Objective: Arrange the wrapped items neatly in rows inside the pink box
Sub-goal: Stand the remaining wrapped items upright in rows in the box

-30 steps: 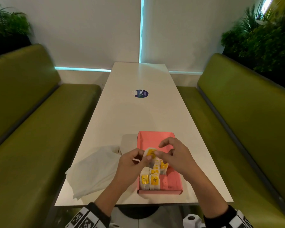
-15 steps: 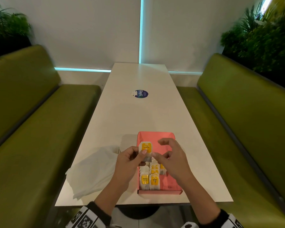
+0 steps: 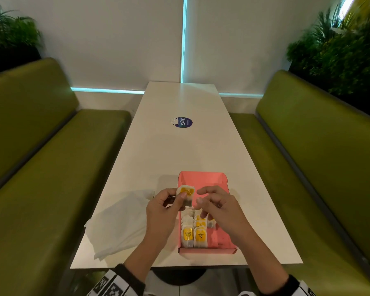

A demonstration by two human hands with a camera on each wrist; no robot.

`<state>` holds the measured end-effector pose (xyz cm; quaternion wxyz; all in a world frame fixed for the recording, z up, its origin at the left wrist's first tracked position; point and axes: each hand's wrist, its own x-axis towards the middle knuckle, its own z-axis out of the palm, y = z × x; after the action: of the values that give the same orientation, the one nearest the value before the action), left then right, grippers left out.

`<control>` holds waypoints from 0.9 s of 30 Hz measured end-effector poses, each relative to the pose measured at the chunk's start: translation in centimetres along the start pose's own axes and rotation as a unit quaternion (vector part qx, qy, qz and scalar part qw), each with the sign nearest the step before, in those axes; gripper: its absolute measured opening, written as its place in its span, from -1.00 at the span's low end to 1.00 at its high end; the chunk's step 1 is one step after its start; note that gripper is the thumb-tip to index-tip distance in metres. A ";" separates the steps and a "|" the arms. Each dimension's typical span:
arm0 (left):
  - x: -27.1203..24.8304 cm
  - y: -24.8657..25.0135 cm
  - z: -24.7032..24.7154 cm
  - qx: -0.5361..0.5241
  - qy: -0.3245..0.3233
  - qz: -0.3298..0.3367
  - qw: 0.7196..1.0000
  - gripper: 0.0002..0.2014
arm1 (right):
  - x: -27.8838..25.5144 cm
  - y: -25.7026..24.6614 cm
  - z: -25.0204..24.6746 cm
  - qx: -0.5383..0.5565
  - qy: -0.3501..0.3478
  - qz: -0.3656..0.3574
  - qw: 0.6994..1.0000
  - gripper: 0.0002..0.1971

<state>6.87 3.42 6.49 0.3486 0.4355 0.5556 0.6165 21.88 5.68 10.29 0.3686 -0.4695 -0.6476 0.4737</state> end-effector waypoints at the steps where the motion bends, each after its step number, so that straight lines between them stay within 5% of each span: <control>1: -0.1 -0.1 0.1 0.025 0.007 0.029 0.999 -0.95 | 0.0 -0.1 0.1 -0.005 -0.003 0.000 1.000 -0.83; 7: -1.2 0.3 0.6 0.082 0.032 0.189 0.978 -0.65 | 0.4 0.2 0.4 -0.159 0.024 -0.038 0.986 -0.88; 12: -1.3 0.3 0.5 0.033 0.022 0.195 0.980 -0.66 | 0.4 0.0 0.3 -0.212 0.051 -0.070 0.973 -0.78; 20: -1.1 0.3 0.5 0.018 -0.011 0.154 0.988 -0.62 | 0.5 0.3 0.3 -0.089 0.032 -0.068 0.993 -0.67; 27: -1.3 0.1 0.8 0.004 -0.022 0.106 0.994 -0.80 | 0.2 -0.2 0.2 -0.038 0.014 -0.059 0.997 -0.70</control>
<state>8.08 2.50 6.37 0.2924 0.5067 0.5008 0.6379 21.60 5.79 10.42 0.3869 -0.4506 -0.6864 0.4197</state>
